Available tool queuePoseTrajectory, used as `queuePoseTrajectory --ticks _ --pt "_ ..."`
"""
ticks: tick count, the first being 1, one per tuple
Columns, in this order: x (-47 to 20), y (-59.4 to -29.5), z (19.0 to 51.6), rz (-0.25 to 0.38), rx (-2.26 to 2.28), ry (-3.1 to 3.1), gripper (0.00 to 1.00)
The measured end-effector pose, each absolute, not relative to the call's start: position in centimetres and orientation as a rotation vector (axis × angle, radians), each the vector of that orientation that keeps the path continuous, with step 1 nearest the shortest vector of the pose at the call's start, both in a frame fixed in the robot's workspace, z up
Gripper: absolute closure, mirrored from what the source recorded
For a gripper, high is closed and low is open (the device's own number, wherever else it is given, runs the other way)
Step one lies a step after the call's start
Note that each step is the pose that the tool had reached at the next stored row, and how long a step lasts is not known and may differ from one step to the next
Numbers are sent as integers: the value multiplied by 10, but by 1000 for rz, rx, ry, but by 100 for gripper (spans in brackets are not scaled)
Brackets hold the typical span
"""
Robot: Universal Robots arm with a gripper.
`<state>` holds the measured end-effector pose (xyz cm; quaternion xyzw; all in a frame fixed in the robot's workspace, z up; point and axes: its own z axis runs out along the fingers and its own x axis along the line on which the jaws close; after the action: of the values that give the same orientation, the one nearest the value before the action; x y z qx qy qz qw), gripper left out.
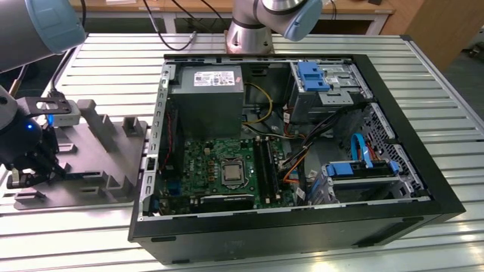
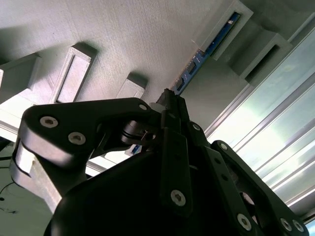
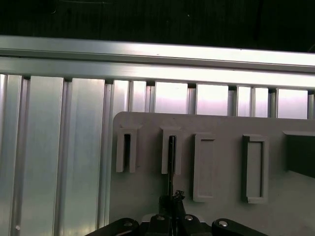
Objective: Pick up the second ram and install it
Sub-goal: 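Pick up the second ram and move it above second insertion slot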
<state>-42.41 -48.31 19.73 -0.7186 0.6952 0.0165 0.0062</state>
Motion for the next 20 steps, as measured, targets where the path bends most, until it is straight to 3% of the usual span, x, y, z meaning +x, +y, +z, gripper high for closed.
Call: queuePoseTrajectory --ticks 20 --pt "-424 -483 204 52 -2249 2176 87"
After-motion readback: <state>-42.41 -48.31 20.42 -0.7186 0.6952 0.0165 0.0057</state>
